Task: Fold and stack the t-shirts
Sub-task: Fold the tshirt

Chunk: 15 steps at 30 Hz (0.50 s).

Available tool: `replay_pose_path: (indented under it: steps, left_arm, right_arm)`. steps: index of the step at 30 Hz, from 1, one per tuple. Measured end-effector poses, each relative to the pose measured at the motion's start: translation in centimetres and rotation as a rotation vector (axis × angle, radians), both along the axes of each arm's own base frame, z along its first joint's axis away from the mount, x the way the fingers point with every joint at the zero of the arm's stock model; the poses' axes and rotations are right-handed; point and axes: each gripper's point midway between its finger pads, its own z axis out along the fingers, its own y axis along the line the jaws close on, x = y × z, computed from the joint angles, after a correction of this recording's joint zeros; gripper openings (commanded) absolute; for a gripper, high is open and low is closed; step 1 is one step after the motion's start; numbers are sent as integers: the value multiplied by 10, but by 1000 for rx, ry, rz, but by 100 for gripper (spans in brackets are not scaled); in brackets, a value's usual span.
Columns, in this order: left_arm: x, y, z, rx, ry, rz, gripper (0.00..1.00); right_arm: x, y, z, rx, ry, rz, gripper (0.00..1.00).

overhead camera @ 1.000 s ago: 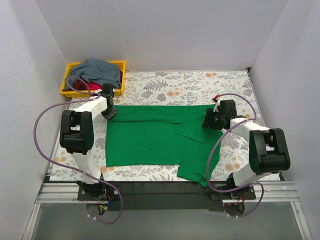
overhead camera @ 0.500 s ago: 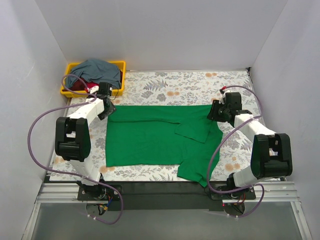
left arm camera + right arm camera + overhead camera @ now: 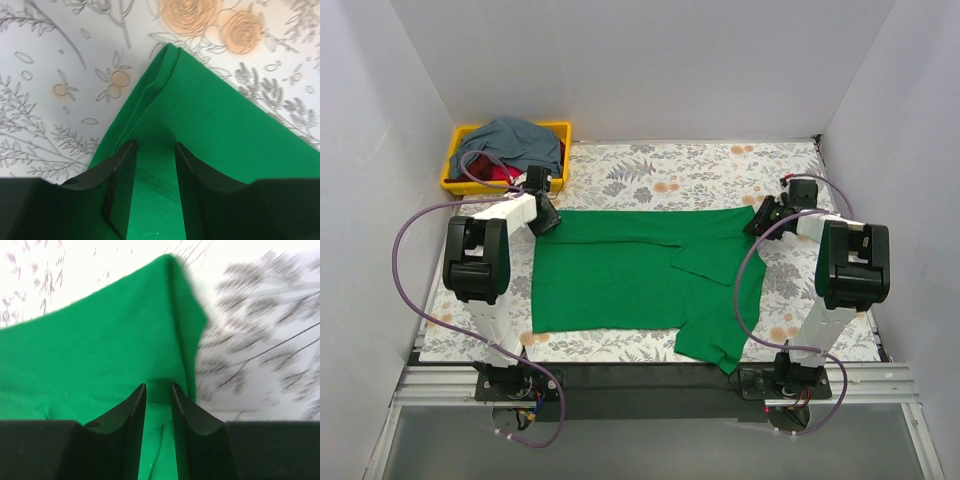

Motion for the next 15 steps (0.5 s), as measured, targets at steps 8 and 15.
replay_pose_path:
  steps: [8,15]
  left_arm:
    - [18,-14,0,-55,-34,-12,35]
    - [33,-30,3,-107,-67,-24,43]
  right_arm:
    - [58,-34,1,101,-48,-68,34]
    - [83,-51,4,76,-94,-68,38]
